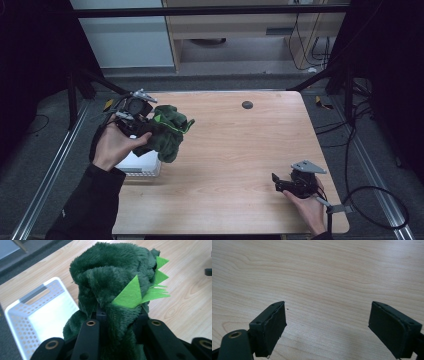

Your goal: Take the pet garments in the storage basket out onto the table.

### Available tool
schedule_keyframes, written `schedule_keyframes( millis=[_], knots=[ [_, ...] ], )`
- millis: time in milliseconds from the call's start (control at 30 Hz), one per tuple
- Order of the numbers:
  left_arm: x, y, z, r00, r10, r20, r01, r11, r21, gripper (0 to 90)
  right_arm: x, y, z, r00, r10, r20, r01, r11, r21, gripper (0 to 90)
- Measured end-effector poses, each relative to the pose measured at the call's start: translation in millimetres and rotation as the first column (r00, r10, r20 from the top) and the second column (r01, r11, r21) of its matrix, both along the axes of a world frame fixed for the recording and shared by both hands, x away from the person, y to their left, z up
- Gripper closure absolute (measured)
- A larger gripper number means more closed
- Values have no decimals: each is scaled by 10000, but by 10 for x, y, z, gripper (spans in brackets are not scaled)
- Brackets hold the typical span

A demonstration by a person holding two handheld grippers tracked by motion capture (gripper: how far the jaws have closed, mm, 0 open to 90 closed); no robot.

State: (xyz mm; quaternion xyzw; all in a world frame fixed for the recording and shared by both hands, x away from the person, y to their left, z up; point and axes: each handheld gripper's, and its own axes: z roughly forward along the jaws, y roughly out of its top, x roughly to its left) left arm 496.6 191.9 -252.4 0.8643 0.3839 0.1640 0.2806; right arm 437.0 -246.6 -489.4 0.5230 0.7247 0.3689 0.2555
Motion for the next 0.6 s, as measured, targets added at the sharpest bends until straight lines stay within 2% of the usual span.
schedule_keyframes(
  millis=[133,267,600],
  knots=[
    [1,-114,-20,9997,-255,27,255,9996,-69,733,0,-3,2,10000,-15,11,15,10000,22,142],
    [8,-234,-44,9983,-576,-29,577,9983,92,733,-1,-3,2,10000,-2,19,1,10000,11,143],
    [60,-559,-237,9914,-1270,-301,1271,9919,18,732,-10,-9,10,10000,-38,36,38,10000,82,144]
  ],
)
